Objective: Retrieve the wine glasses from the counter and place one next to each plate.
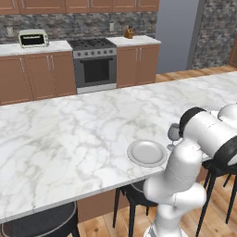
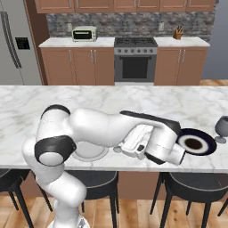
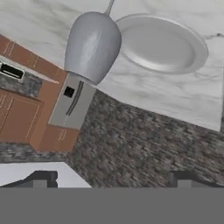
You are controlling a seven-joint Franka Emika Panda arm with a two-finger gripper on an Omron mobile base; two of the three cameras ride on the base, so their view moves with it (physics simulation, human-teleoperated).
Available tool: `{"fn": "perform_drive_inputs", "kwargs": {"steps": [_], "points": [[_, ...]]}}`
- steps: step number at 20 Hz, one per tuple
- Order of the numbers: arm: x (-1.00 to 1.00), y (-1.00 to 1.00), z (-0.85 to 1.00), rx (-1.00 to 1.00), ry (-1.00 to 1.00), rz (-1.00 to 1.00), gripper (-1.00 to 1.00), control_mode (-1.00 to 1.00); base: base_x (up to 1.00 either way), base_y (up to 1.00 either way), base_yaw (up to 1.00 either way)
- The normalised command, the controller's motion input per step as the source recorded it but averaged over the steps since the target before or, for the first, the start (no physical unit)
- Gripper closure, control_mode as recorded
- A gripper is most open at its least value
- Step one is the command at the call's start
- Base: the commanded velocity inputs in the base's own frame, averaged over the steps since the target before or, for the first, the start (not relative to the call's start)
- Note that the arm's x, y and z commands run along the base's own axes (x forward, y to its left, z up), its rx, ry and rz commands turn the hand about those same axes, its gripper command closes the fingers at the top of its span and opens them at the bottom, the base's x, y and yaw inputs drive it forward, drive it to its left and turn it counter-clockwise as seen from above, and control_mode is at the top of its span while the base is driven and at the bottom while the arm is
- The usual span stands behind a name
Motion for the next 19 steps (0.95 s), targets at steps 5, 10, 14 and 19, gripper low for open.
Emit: {"fn": "perform_drive_inputs", "kwargs": {"steps": [5,10,14,19], "points": [[-0.44,0.2,1.0,-0.03,-0.24,0.0,-1.0,-1.0,0.0,0.0,0.0],[-0.45,0.45,1.0,-0.05,-0.34,0.0,-1.0,-1.0,0.0,0.0,0.0],[-0.61,0.58,1.0,-0.1,-0.44,0.03,-1.0,-1.0,0.0,0.0,0.0],[-0.84,0.65,1.0,-0.11,-0.51,0.11,-1.0,-1.0,0.0,0.0,0.0]]}}
